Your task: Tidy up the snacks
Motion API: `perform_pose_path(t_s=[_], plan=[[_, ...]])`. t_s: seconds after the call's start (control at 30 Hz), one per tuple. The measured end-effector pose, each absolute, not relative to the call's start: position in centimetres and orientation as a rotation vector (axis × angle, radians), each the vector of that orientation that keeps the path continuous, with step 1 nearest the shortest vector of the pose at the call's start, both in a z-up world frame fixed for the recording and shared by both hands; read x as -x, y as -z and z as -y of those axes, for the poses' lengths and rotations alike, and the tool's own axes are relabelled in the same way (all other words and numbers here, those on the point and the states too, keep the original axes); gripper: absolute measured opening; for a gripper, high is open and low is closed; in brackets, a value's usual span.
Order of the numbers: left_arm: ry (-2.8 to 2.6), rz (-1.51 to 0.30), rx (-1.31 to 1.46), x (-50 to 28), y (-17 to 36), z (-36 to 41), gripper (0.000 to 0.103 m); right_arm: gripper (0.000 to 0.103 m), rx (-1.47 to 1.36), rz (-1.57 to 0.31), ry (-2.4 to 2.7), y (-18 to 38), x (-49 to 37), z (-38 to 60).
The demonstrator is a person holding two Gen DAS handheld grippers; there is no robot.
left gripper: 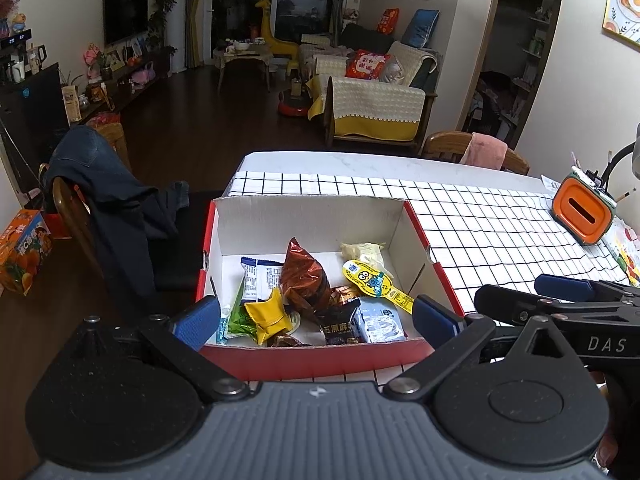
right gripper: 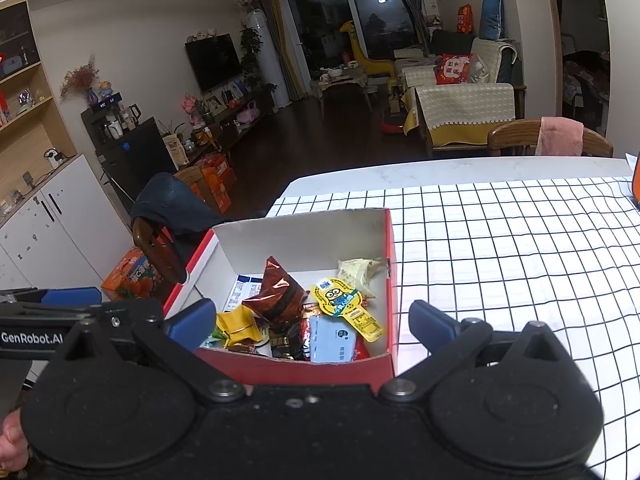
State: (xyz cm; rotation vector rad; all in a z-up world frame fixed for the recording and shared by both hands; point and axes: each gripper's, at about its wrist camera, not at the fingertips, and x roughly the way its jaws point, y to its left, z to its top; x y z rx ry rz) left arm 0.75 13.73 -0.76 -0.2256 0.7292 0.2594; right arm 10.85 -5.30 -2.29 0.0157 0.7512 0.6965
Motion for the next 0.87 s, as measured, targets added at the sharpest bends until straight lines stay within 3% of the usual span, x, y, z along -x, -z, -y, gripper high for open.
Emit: perform_pose_path(t_s=[0.87], plan=[[-0.242,-0.755,0.244,-0.92,0.87,-13.65,0.103,0.103,-0.032,-0.759,-0.683,2.44,-10.5,5.51]])
